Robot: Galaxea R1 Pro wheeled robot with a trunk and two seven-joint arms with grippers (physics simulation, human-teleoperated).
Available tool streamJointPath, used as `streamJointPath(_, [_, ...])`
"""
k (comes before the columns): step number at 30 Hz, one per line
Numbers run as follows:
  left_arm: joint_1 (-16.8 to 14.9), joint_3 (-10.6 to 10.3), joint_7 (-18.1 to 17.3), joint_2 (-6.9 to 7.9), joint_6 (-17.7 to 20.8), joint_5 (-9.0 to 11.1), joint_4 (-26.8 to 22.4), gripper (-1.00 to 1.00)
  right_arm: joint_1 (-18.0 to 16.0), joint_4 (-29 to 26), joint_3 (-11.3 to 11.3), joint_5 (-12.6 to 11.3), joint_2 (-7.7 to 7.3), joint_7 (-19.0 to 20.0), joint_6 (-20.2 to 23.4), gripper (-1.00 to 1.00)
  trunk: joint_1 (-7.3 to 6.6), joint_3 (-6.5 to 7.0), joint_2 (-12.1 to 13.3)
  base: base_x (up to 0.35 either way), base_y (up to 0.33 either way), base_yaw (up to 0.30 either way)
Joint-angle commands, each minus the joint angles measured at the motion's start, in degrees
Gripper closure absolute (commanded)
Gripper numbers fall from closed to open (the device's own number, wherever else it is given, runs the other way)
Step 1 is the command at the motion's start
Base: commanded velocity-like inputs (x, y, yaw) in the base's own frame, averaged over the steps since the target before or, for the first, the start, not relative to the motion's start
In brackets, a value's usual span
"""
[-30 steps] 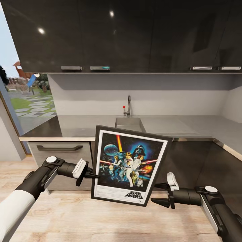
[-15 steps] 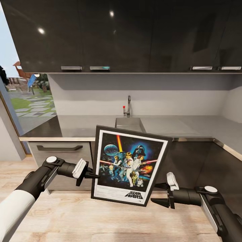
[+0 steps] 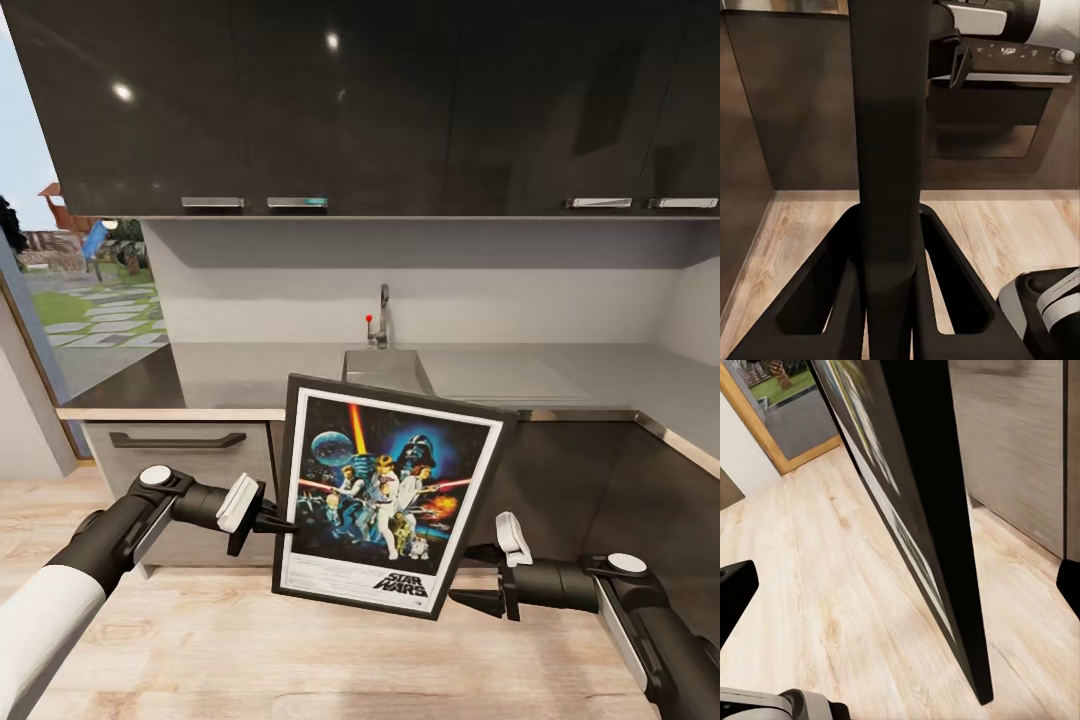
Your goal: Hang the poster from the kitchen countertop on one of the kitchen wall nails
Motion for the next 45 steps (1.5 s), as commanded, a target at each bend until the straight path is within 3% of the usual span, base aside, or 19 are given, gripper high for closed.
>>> streamJointPath(1, [-0.1,-0.3,0.0,0.08,-0.1,0.4,0.0,1.0,0.0,0.0,0.0,0.0,0.02,0.2,0.6,-1.0,0.0,-0.06,0.0,0.0,0.0,0.0])
streamJointPath(3, [-0.1,-0.4,0.0,0.08,-0.1,0.4,0.0,1.0,-0.1,0.0,0.0,0.0,0.03,0.2,0.6,-1.0,0.0,-0.06,0.0,0.0,0.0,0.0])
streamJointPath(4, [-0.1,-0.4,0.0,0.08,-0.1,0.4,0.0,1.0,-0.1,0.0,0.0,0.0,0.03,0.2,0.6,1.0,0.0,-0.06,0.0,0.0,0.0,0.0])
streamJointPath(18, [-0.1,-0.4,0.0,0.08,0.4,0.4,0.0,1.0,0.0,-0.1,0.0,0.0,0.04,0.2,0.5,1.0,0.0,-0.06,0.0,0.0,0.0,0.0])
streamJointPath(19, [-0.1,-0.3,0.0,0.08,0.4,0.4,0.1,-1.0,-0.1,-0.1,0.0,0.0,0.04,0.2,0.5,1.0,0.0,-0.06,0.0,0.0,0.0,0.0])
streamJointPath(33, [-0.1,0.0,0.0,0.35,0.5,0.4,0.7,-1.0,-0.1,-0.1,0.0,0.0,0.04,0.2,0.5,1.0,0.0,-0.06,0.0,0.0,0.0,0.0])
streamJointPath(45, [-0.1,0.4,0.0,5.01,0.5,0.5,1.9,-1.0,0.0,-0.1,0.0,0.0,0.04,0.2,0.5,1.0,0.0,-0.06,0.0,0.0,0.0,0.0])
